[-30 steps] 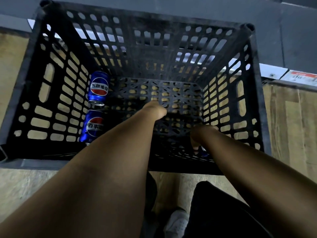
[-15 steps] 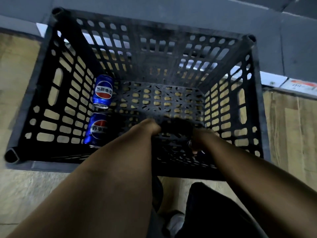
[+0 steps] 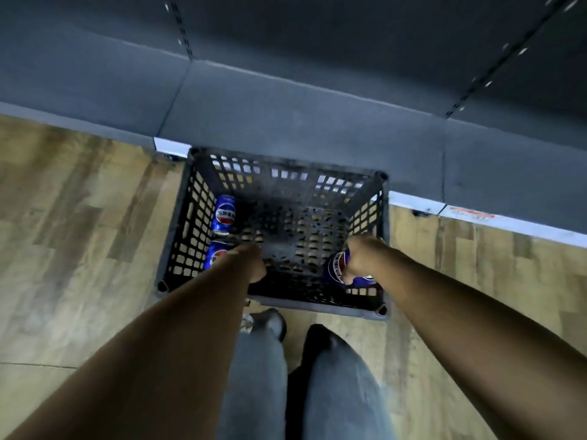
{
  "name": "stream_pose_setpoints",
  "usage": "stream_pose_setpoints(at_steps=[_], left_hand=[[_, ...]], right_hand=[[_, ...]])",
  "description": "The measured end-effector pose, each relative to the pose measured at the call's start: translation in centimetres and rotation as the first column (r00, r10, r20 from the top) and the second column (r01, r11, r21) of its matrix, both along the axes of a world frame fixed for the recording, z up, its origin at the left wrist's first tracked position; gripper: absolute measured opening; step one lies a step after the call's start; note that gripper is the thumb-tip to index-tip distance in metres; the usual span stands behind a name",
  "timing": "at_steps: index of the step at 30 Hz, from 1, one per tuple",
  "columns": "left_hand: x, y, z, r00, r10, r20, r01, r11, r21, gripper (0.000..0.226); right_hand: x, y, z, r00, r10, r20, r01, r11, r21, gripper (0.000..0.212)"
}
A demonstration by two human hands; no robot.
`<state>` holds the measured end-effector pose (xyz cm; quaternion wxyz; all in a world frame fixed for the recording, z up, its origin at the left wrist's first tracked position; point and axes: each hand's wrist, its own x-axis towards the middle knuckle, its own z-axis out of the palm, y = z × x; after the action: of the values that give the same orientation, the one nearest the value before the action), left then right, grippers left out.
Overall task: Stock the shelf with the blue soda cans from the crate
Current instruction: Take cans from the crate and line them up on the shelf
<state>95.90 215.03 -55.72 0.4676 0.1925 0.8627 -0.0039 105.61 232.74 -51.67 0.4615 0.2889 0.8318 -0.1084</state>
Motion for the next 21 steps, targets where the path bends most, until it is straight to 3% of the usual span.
stream_pose_setpoints(at_steps=[2, 4, 7, 9, 11, 14, 18, 21], left_hand=[[1.1, 0.0, 5.6, 0.997, -0.070, 0.026, 0.071, 0.996, -0.050, 0.036], [2.0, 0.3, 11.0, 0.993, -0.005, 0.115, 0.009, 0.999, -0.041, 0.036], [2.7, 1.5, 19.1, 0.915, 0.308, 0.261, -0.335, 0.940, 0.068, 0.035], [3.4, 2.3, 24.1, 0.803, 0.478, 0.356, -0.545, 0.830, 0.116, 0.028], [4.5, 3.0, 29.2, 0.638, 0.591, 0.494, -0.711, 0.698, 0.083, 0.023], [6.1, 3.6, 36.0, 0.371, 0.601, 0.708, -0.863, 0.505, 0.023, 0.046], [6.7, 3.8, 41.7, 0.181, 0.603, 0.777, -0.930, 0.362, -0.064, 0.087], [6.7, 3.7, 45.0, 0.125, 0.585, 0.802, -0.950, 0.303, -0.073, 0.099]], right_hand=[[-0.2, 0.0, 6.3, 0.999, -0.005, -0.033, 0.005, 1.000, -0.003, 0.064], [-0.7, 0.3, 12.7, 0.999, -0.018, -0.036, 0.018, 1.000, -0.011, 0.062], [-1.7, 0.4, 21.7, 0.999, 0.006, -0.038, -0.006, 1.000, -0.003, 0.066], [-2.1, 0.3, 27.0, 0.998, 0.033, -0.053, -0.033, 0.999, 0.012, 0.067], [-2.1, -0.1, 31.7, 0.995, 0.041, -0.097, -0.037, 0.999, 0.034, 0.065], [-1.6, -1.0, 37.7, 0.984, 0.025, -0.178, -0.017, 0.999, 0.045, 0.062], [-0.6, -2.5, 44.2, 0.963, 0.025, -0.269, -0.011, 0.999, 0.051, 0.060], [0.4, -3.3, 48.1, 0.932, 0.024, -0.362, 0.002, 0.998, 0.070, 0.060]])
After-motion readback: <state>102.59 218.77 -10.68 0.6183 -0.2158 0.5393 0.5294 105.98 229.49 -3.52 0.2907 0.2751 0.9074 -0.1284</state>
